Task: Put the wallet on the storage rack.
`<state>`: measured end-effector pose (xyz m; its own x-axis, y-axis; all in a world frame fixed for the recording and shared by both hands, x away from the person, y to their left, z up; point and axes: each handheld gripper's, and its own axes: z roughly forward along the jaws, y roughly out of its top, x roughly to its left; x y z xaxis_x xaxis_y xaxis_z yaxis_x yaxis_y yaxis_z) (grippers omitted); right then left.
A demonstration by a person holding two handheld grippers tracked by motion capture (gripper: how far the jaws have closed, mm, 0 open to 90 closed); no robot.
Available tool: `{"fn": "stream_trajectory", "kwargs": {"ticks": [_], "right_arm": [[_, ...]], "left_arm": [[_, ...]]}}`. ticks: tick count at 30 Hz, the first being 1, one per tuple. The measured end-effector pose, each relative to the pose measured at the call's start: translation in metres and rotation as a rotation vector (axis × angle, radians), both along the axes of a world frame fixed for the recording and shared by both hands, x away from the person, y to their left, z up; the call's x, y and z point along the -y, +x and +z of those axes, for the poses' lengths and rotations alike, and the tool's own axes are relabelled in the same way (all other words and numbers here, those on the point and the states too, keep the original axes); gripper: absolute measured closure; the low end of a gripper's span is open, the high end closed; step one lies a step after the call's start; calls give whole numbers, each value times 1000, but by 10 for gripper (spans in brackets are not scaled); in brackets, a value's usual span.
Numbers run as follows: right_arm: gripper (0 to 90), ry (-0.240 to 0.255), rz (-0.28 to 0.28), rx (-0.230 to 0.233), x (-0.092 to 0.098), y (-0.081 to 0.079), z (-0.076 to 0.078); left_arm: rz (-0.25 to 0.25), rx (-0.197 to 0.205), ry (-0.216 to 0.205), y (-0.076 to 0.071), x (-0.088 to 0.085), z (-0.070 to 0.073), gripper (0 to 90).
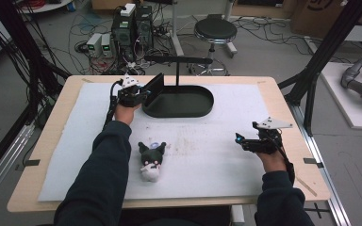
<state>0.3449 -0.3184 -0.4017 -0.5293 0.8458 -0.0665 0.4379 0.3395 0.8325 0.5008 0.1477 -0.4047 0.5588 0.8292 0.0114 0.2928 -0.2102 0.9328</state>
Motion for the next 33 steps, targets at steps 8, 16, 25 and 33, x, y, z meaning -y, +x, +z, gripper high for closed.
{"fn": "stream_trajectory", "kwargs": {"ticks": [8, 16, 25, 33], "right_arm": [[165, 3, -5, 0, 3, -2, 0], [165, 1, -15, 1, 7, -5, 0], [165, -2, -7, 5, 4, -6, 1], [165, -5, -8, 5, 6, -7, 1]], "left_arm": [[25, 15, 94, 8, 10, -8, 759], [2, -76, -19, 7, 11, -9, 545], [-72, -114, -58, -2, 21, -5, 471], [-73, -149, -35, -1, 30, -13, 441]]}}
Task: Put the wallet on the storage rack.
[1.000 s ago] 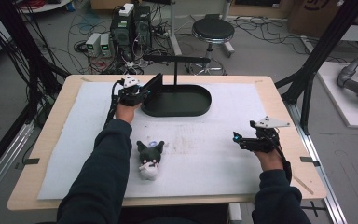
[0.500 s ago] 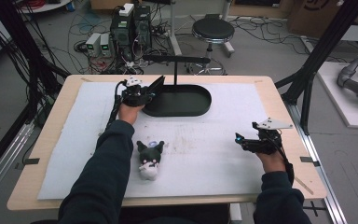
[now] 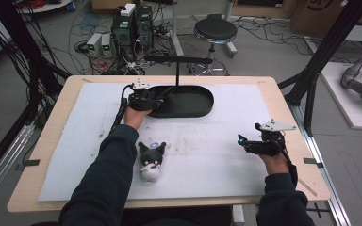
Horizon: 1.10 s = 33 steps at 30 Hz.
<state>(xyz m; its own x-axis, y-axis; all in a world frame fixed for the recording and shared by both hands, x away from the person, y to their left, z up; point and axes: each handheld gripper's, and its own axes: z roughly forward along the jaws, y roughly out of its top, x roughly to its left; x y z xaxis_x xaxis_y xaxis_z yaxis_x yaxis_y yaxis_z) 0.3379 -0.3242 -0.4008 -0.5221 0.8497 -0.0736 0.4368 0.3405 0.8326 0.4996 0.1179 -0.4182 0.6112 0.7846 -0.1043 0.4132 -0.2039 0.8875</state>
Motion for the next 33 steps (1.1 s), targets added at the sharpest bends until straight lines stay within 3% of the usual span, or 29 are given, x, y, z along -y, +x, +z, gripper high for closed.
{"fn": "stream_trajectory", "kwargs": {"ticks": [4, 6, 8, 12, 14, 16, 23, 26, 27, 33], "right_arm": [[165, -1, 0, -1, 0, 0, 0], [165, -1, 4, -2, -1, 0, 0], [165, 0, 5, -1, -2, 0, -1], [165, -3, 15, -5, -4, 1, -1], [165, -5, 17, -3, -5, 1, -1], [165, -3, 17, -5, -5, 2, -2], [165, -10, 28, -4, -8, 4, -2], [165, -9, 28, 1, -9, 6, -2], [165, -9, 26, -1, -10, 6, -2], [165, -18, 24, -4, -11, 6, -2]], "left_arm": [[-4, -4, -8, -1, 1, 1, 441], [-8, -2, -56, -5, -2, 7, 411], [-9, 6, -68, -7, -4, 10, 399], [4, 9, -107, -20, -17, 19, 289], [17, 27, -140, -36, -33, 18, 284], [30, 46, -149, -48, -43, 18, 237], [73, 107, -191, -82, -71, 21, 216], [107, 101, -179, -101, -82, 22, 216], [119, 77, -160, -109, -86, 23, 216], [109, 68, -155, -131, -95, 22, 217]]}}
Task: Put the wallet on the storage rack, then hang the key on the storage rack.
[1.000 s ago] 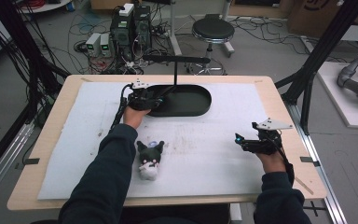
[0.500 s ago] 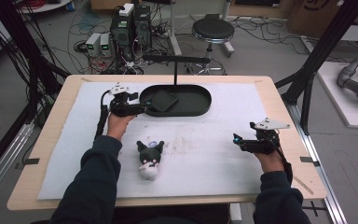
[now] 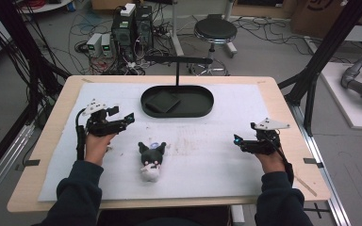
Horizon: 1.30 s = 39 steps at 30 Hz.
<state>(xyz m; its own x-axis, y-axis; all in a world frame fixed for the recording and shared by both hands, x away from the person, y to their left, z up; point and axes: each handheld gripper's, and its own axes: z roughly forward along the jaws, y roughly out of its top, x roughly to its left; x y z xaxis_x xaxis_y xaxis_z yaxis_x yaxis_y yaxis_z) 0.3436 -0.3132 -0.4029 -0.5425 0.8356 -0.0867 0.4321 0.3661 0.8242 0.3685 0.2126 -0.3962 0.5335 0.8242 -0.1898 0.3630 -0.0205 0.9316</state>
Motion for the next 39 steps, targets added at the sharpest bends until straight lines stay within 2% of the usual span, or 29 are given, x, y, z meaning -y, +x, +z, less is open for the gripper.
{"fn": "stream_trajectory", "kwargs": {"ticks": [3, 9, 14, 18, 27, 35, 39], "right_arm": [[165, 0, -7, -5, 0, 1, -1], [165, -2, -7, 0, -1, -1, 0], [165, -6, -18, -1, 2, -5, 0], [165, -4, -25, 1, 3, -5, 1], [165, -16, -17, -2, 1, -6, 0], [165, -27, -9, 8, 2, -8, 0], [165, -32, 3, 8, 1, -8, 0]], "left_arm": [[7, 26, 15, -13, -6, -6, 216], [30, 39, 8, -20, -12, -9, 216], [19, 48, 8, -23, -11, -8, 216], [21, 29, -1, -28, -8, -11, 216], [9, 7, 19, -40, 3, -9, 217], [-17, -51, 33, -48, 21, -9, 227], [-46, -109, 73, -52, 35, -14, 229]]}}
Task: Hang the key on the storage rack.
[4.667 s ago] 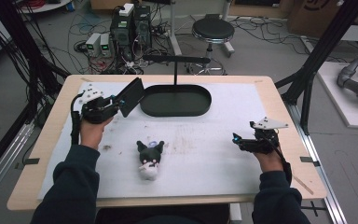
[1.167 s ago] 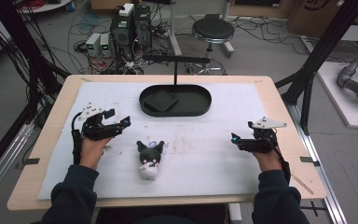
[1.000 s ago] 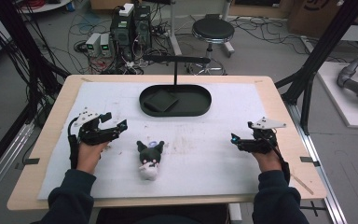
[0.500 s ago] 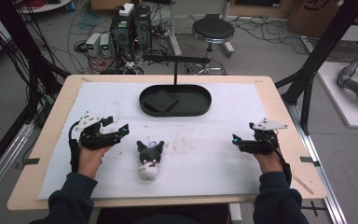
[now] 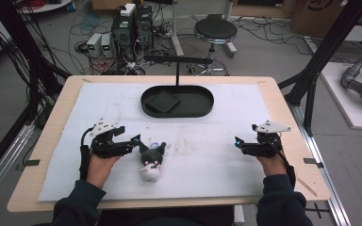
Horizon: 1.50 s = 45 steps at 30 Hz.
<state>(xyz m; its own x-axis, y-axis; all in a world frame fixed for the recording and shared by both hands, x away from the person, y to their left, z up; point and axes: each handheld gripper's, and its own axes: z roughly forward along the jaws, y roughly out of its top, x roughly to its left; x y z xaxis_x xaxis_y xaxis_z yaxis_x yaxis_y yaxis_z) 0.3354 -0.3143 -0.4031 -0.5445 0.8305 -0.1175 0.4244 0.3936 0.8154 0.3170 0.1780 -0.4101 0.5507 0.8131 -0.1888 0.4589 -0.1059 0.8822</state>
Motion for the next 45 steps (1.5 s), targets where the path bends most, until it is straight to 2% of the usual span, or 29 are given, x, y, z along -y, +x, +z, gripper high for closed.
{"fn": "stream_trajectory", "kwargs": {"ticks": [2, 3, 4, 5, 6, 7, 11, 13, 14, 15, 16, 18, 19, 20, 21, 22, 25, 26, 27, 28, 29, 31, 32, 35, 37, 44, 45], "right_arm": [[165, 3, -3, -2, -1, 0, 0], [165, 6, -3, -2, -1, 0, 0], [165, 1, -3, 0, 0, 0, 0], [165, 5, -5, -3, 0, 0, 0], [165, 5, -5, -3, 0, 0, 0], [165, -1, -2, -6, 0, 1, 0], [165, -1, 0, -5, -2, 1, 0], [165, -1, 0, -8, -2, 1, 0], [165, 0, 0, -8, -3, 1, 0], [165, 0, 1, -6, -3, 1, 0], [165, -2, 3, -5, -3, 1, 0], [165, 0, 2, -7, -3, 1, 0], [165, 0, 2, -7, -3, 1, 0], [165, 0, 2, -6, -3, 1, 0], [165, 0, 0, -6, -3, 1, 0], [165, 0, 0, -6, -3, 1, 0], [165, 0, 0, -6, -3, 1, 0], [165, -1, 1, -5, -3, 1, 0], [165, -2, 2, -7, -3, 1, 0], [165, -2, 2, -7, -3, 1, 0], [165, -4, 3, -6, -3, 1, 0], [165, 1, 1, -7, -3, 1, 0], [165, 3, -1, -6, -3, 1, 0], [165, 2, -3, -7, -3, 1, 0], [165, 1, -2, -6, -3, 1, 0], [165, -1, -2, -6, -5, 1, 0], [165, 0, -1, -5, -5, 1, 0]], "left_arm": [[-19, -35, 2, -1, 7, -4, 229], [-44, -71, 11, -2, 14, -8, 229], [-44, -71, 11, -2, 14, -8, 229], [-70, -100, 24, -3, 21, -12, 229], [-70, -100, 24, -3, 21, -12, 229], [-88, -125, 25, -3, 27, -16, 229], [-91, -145, -2, -2, 28, -18, 229], [-94, -168, -27, -1, 25, -20, 229], [-100, -187, -54, 1, 23, -22, 245], [-113, -215, -100, 4, 19, -25, 267], [-113, -215, -100, 4, 19, -25, 291], [-118, -234, -136, 7, 16, -28, 341], [-116, -234, -145, 8, 14, -28, 341], [-115, -233, -154, 10, 12, -28, 375], [-117, -238, -161, 11, 11, -28, 447], [-116, -239, -168, 11, 9, -29, 447], [-134, -257, -168, 13, 8, -32, 606], [-130, -254, -164, 13, 8, -33, 692], [-130, -254, -164, 13, 8, -33, 741], [-128, -251, -171, 14, 7, -33, 741], [-123, -248, -176, 14, 6, -32, 803], [-121, -245, -173, 14, 5, -31, 811], [-102, -221, -171, 15, 3, -27, 813], [-88, -199, -172, 17, -1, -23, 815], [-74, -185, -154, 24, -9, -17, 816], [-31, -232, -154, 43, -21, -15, 811], [2, -234, -137, 42, -19, -15, 751]]}}
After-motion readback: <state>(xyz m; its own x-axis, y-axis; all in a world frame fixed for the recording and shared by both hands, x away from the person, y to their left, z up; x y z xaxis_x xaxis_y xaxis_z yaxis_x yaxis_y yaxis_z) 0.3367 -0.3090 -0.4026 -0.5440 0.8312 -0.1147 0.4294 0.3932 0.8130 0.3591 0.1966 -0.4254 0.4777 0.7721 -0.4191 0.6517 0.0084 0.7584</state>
